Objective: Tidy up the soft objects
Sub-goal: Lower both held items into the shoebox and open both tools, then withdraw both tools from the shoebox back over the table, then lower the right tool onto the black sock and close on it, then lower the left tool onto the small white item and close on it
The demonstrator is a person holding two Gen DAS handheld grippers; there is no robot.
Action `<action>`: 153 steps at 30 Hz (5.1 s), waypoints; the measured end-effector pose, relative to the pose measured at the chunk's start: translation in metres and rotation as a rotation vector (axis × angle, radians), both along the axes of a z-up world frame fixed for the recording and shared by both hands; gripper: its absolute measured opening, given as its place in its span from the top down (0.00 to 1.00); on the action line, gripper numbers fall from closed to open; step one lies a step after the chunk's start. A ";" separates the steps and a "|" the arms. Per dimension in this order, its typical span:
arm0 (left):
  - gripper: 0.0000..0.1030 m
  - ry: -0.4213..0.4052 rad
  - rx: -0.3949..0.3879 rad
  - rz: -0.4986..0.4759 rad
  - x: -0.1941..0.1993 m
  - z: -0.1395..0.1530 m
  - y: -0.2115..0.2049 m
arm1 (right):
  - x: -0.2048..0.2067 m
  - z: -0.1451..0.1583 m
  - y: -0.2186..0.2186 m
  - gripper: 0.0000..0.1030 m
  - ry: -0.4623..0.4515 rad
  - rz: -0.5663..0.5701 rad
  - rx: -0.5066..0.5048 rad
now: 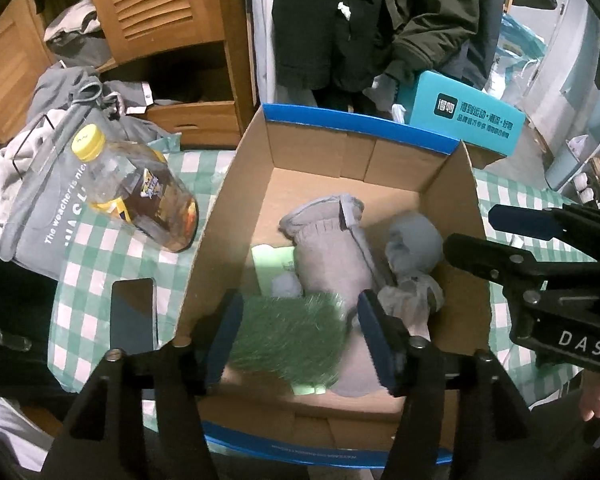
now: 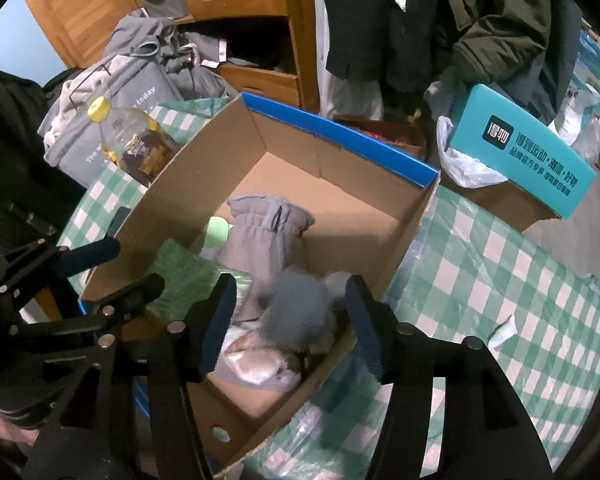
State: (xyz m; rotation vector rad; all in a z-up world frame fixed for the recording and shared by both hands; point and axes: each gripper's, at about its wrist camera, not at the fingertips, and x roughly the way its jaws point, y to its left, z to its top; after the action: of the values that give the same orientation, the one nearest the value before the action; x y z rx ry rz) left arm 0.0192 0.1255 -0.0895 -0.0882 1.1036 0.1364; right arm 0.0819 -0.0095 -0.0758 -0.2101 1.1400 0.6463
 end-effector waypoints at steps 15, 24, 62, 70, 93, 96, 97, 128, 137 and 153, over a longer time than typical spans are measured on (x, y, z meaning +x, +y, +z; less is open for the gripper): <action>0.32 -0.032 0.011 -0.049 -0.001 0.015 -0.023 | -0.001 0.009 -0.031 0.36 -0.015 -0.058 0.000; 0.27 -0.042 0.041 -0.098 -0.001 0.019 -0.045 | -0.007 0.016 -0.054 0.32 -0.035 -0.092 -0.003; 0.21 0.008 0.086 -0.349 0.010 0.011 -0.183 | -0.028 0.001 -0.215 0.28 -0.022 -0.307 -0.056; 0.21 0.036 0.112 -0.391 0.014 -0.002 -0.209 | -0.033 -0.012 -0.245 0.28 0.010 -0.357 -0.071; 0.21 0.180 0.078 -0.425 0.018 -0.066 -0.249 | -0.050 -0.096 -0.279 0.28 0.209 -0.421 -0.157; 0.21 0.193 0.090 -0.431 0.019 -0.074 -0.251 | -0.052 -0.104 -0.278 0.28 0.224 -0.413 -0.175; 0.21 0.197 0.090 -0.432 0.019 -0.075 -0.252 | -0.052 -0.106 -0.279 0.28 0.229 -0.414 -0.178; 0.21 0.250 0.040 -0.421 0.044 -0.105 -0.256 | -0.056 -0.136 -0.267 0.59 0.263 -0.377 -0.201; 0.21 0.234 0.014 -0.431 0.064 -0.105 -0.272 | -0.030 -0.119 -0.292 0.59 0.215 -0.470 -0.128; 0.21 0.207 0.006 -0.446 0.116 -0.112 -0.305 | 0.017 -0.106 -0.323 0.59 0.164 -0.586 -0.097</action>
State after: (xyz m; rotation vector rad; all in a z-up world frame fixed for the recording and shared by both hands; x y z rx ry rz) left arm 0.1352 -0.1797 -0.2018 0.1814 1.3035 -0.2562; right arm 0.0992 -0.3327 -0.1813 0.0994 1.3138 0.0892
